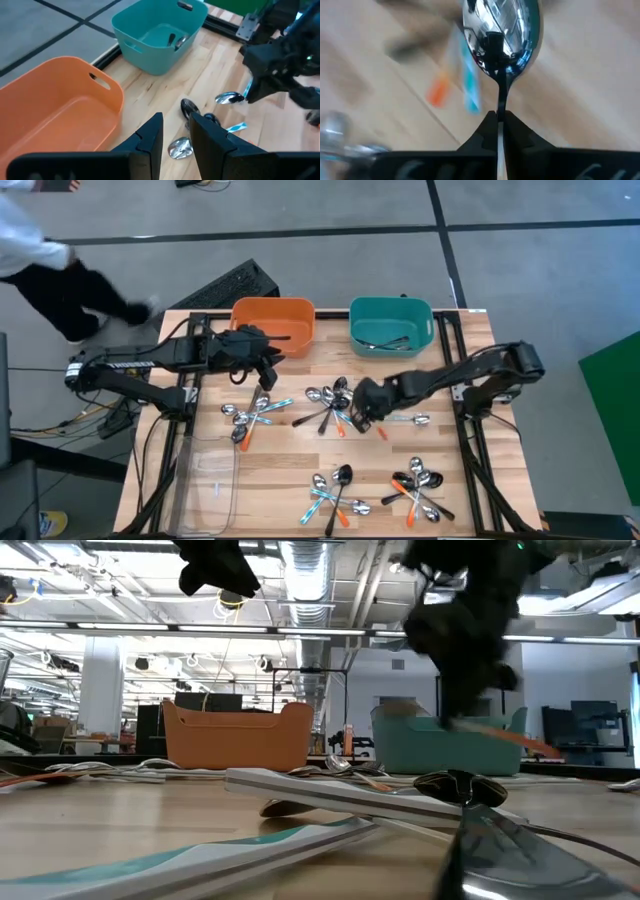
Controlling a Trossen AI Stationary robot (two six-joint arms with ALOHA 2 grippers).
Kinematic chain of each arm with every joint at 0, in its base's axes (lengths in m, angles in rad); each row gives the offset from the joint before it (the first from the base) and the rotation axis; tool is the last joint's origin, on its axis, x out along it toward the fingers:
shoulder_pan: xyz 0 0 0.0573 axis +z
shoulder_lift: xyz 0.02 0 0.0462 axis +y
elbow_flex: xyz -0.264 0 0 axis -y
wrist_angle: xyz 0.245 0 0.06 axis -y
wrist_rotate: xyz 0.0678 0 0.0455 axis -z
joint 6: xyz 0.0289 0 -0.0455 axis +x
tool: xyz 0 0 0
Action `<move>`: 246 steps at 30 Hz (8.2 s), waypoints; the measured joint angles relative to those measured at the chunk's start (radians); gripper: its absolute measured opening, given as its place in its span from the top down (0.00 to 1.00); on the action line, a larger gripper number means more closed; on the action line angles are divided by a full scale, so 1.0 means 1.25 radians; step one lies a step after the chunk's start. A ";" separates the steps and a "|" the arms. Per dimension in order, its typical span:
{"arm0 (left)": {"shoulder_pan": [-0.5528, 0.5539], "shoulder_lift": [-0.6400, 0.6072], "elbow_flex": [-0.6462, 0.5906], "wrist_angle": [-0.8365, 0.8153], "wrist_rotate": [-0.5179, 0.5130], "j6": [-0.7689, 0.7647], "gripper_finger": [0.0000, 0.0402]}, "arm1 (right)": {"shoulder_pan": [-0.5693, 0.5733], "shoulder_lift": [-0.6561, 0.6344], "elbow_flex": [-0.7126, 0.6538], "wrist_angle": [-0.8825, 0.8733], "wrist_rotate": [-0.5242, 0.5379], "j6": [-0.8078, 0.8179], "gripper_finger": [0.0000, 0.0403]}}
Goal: Sort silverware by color (type)
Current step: Put the orange spoon into the orange bin, then put the black spoon into the blue bin
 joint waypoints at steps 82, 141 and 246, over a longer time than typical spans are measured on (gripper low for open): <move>0.595 0.202 0.000 -0.178 0.207 0.135 0.76 | -0.192 -0.144 0.065 0.121 -0.104 -0.241 0.55; 0.135 0.045 0.000 -0.035 0.182 0.156 0.61 | 0.583 0.148 -0.002 -0.122 -0.127 0.597 0.66; 0.138 0.045 0.000 0.051 0.158 0.077 0.61 | 0.445 -0.114 -0.171 -0.281 -0.474 -0.053 0.95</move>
